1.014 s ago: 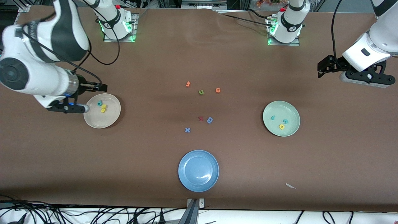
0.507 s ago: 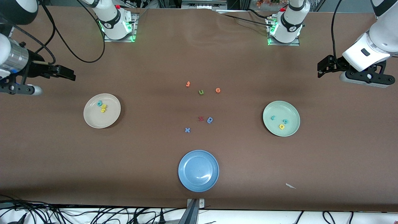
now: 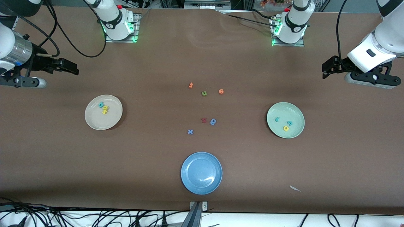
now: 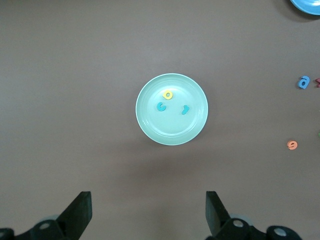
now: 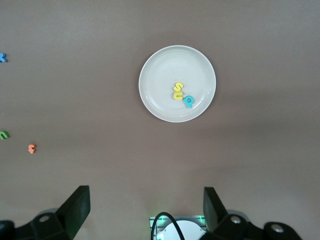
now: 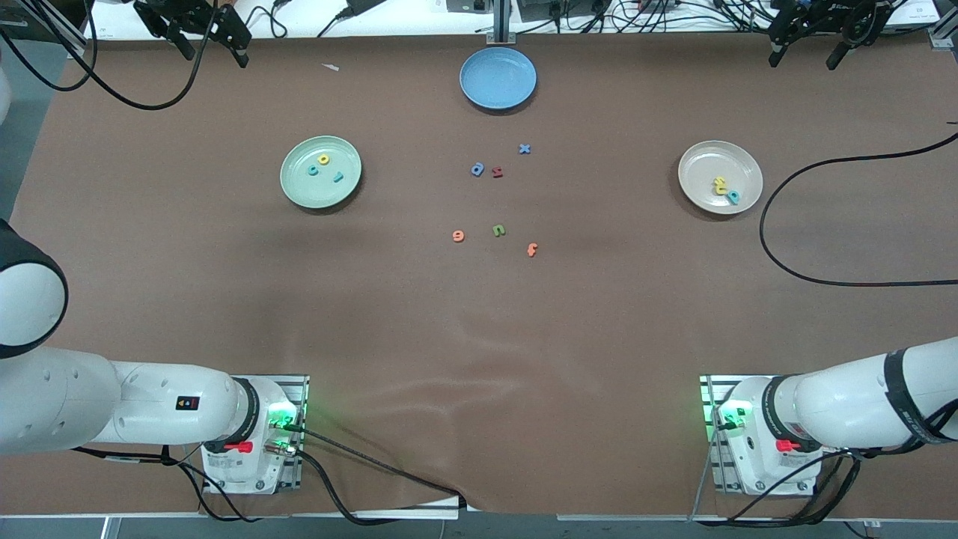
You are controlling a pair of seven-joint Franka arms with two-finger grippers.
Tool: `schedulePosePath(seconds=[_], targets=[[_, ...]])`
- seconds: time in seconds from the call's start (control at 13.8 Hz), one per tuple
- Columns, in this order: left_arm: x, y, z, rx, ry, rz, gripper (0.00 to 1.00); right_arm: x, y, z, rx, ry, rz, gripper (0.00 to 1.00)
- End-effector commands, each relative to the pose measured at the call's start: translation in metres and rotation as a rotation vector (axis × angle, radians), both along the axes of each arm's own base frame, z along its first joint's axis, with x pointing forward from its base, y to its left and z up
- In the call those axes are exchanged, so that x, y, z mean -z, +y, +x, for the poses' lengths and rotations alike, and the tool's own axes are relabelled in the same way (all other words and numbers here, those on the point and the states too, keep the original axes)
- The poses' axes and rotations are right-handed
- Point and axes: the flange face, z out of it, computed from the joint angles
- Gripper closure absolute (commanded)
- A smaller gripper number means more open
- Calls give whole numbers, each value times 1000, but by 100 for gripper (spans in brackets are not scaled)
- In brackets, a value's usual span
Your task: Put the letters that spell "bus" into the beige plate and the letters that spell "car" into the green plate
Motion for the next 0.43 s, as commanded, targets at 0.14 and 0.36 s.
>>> schedulePosePath(seconds=[0.14,0.36], targets=[[-6,-2,-5,-6,2,-19,0,-4,-1,-2,-21,16,-6,0],[-6,-2,-5,-6,2,-19,0,-3,-1,-2,-25,19,-4,0]])
